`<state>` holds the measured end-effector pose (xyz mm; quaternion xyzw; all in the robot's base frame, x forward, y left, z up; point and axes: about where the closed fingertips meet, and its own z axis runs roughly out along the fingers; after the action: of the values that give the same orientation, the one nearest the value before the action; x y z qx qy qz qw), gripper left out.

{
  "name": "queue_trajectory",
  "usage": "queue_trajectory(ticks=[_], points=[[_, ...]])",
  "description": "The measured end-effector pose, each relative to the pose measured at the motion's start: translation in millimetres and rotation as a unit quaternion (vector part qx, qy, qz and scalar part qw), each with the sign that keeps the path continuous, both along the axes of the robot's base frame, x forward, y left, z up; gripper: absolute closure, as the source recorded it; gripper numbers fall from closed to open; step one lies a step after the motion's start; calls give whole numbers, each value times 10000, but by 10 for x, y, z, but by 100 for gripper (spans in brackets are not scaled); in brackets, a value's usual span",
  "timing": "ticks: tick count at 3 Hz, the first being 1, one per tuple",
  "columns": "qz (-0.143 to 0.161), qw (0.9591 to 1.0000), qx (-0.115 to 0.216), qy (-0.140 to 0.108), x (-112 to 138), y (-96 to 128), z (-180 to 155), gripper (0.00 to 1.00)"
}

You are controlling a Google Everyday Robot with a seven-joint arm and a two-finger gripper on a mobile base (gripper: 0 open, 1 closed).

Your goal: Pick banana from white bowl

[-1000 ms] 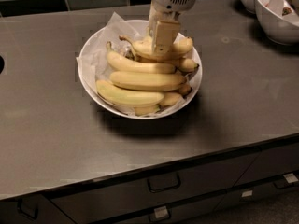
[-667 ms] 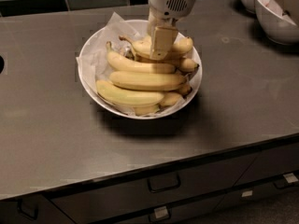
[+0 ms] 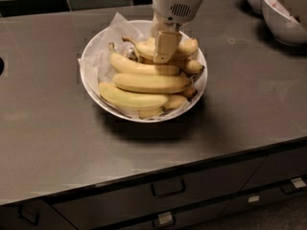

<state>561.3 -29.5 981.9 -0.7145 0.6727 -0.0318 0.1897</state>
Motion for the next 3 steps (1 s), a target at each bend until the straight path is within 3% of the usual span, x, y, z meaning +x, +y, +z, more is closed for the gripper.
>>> queue_trajectory(ticks=[3], points=[[-229,9995,150,-140,37,-17,-98,48]])
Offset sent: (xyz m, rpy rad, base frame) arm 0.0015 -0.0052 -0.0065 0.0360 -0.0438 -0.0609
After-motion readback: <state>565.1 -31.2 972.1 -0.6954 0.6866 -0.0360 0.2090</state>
